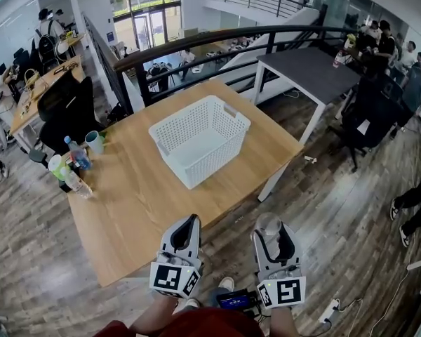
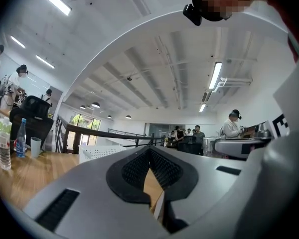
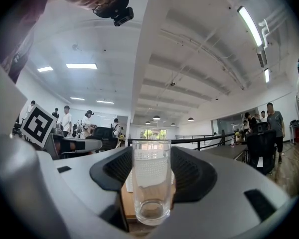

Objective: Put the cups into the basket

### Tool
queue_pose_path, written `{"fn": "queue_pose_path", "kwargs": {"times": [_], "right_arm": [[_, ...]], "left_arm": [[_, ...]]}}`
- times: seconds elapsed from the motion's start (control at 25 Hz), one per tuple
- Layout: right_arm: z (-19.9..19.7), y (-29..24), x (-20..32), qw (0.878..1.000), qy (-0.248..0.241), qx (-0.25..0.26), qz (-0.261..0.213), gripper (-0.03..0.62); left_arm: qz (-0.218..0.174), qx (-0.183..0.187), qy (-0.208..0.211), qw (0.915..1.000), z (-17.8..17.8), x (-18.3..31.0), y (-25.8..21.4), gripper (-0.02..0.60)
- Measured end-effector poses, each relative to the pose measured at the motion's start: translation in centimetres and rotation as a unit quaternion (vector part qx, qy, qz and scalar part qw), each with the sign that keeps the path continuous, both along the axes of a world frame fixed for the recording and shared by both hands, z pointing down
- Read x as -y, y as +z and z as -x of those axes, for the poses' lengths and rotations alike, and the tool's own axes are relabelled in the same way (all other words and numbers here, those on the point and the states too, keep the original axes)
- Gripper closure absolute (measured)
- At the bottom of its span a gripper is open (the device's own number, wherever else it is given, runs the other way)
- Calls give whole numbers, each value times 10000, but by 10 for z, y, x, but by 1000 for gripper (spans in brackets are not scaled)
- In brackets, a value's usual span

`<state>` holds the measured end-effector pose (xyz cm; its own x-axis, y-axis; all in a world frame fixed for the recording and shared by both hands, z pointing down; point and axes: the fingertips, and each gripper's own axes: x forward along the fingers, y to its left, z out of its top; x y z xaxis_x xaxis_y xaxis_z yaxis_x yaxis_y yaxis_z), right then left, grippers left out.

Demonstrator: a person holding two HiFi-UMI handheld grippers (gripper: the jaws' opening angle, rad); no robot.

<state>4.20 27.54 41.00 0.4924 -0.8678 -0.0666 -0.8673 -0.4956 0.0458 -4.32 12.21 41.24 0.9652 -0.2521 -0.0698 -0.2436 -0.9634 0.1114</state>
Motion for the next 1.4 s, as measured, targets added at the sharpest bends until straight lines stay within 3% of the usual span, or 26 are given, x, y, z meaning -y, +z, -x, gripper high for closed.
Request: {"fn": "queue_pose_path", "kwargs": {"times": [0.4, 0.8, 1.4], "right_arm": [[-57, -3, -17, 10000, 42, 16, -46, 347], [-97, 0, -12, 9995, -274, 93, -114, 347], [-126, 2, 48, 9991, -425, 77, -47, 347]], "left_arm": [[-94, -16, 53, 9999, -59, -15, -8, 575], [-149, 25, -227, 9996, -93, -19, -9, 575], [-45, -30, -329, 9994, -121, 38, -4, 575]]}}
